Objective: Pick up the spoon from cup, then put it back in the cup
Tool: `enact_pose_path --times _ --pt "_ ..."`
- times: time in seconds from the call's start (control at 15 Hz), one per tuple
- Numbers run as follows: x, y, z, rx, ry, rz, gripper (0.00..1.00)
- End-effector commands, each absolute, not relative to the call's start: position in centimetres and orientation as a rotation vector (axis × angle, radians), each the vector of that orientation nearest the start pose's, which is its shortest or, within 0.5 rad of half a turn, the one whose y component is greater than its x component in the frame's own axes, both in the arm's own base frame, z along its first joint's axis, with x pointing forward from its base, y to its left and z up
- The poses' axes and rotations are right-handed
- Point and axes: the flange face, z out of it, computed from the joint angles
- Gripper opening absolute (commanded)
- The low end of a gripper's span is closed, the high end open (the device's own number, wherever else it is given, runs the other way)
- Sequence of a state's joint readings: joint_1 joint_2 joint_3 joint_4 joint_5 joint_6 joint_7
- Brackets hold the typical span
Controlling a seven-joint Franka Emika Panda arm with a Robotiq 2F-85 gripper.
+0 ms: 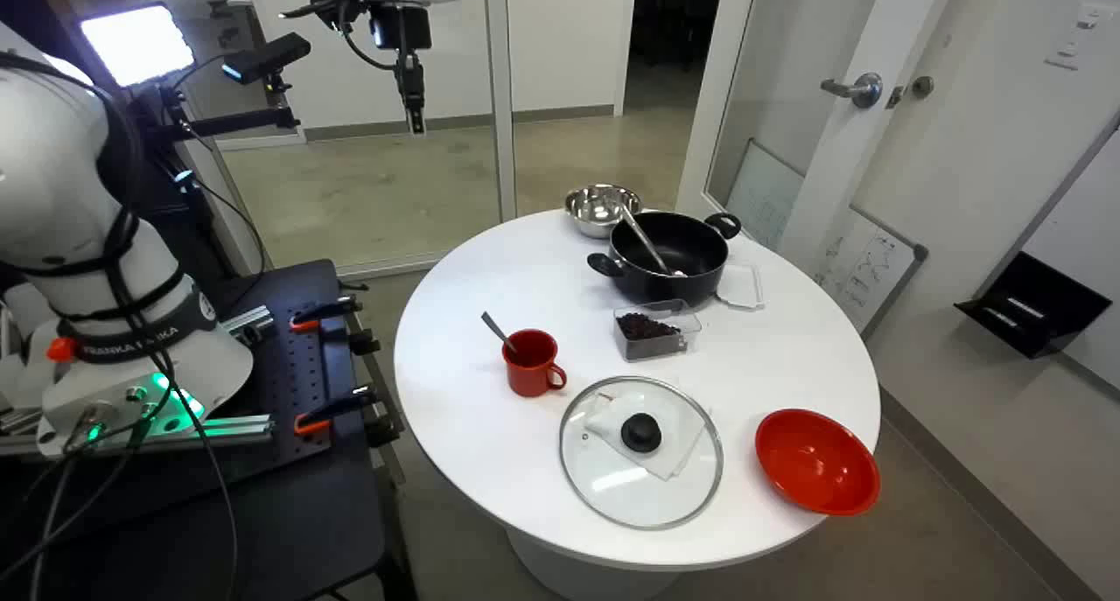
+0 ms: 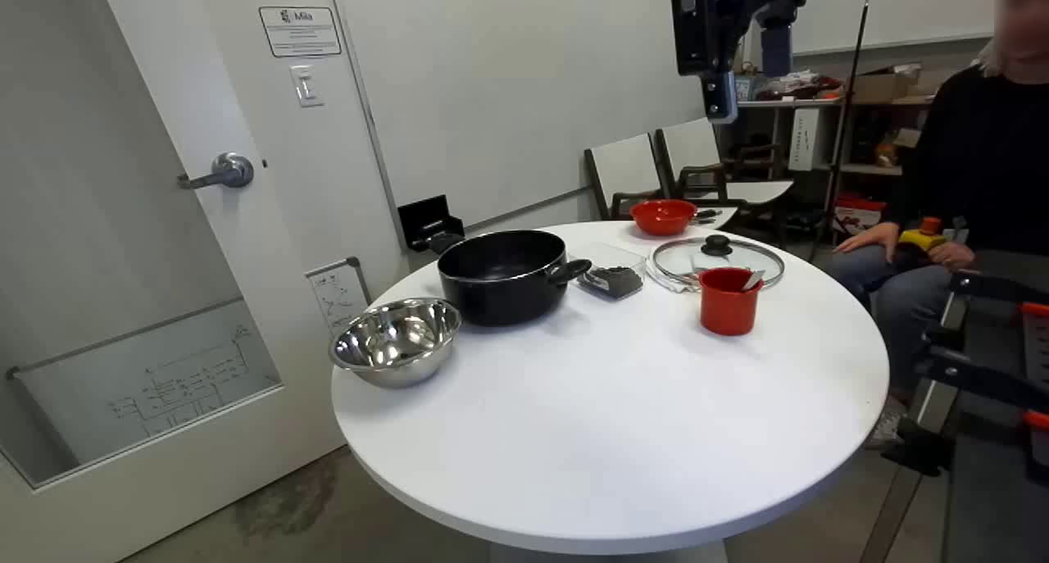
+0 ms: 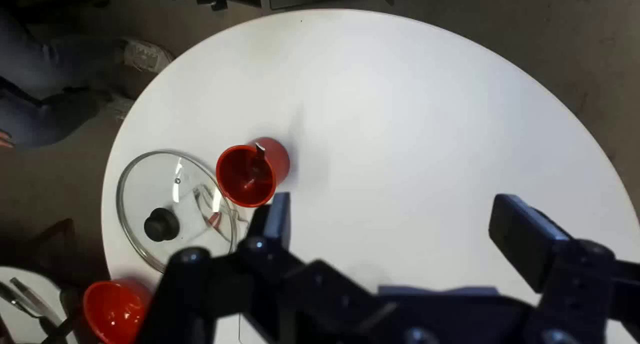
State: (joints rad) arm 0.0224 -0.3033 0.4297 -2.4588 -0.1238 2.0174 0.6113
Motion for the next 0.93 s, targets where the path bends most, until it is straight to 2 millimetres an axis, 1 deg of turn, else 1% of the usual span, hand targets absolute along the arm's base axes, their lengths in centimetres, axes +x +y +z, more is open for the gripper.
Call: enact_pose_path --times 0.0,0.2,0.27,0.4,0.53,0.67,0.8,0.87 --pt "38.5 17.8 38.8 -3.419 0.212 0.052 1.00" --pt "38.8 18.0 38.7 -3.414 0.189 0.068 1.00" --pt "39.1 18.1 38.7 -3.397 0.181 0.078 1.00" --pt "40.5 18.0 37.9 -3.357 0.219 0.183 1.00" --pt "42.5 17.0 36.9 -3.297 0.337 0.281 1.00" --pt "44.8 15.2 35.2 -3.252 0.478 0.379 1.00" --pt "46.9 13.3 32.9 -3.194 0.572 0.468 1.00" --pt "47.7 12.1 31.6 -3.197 0.679 0.490 1.00"
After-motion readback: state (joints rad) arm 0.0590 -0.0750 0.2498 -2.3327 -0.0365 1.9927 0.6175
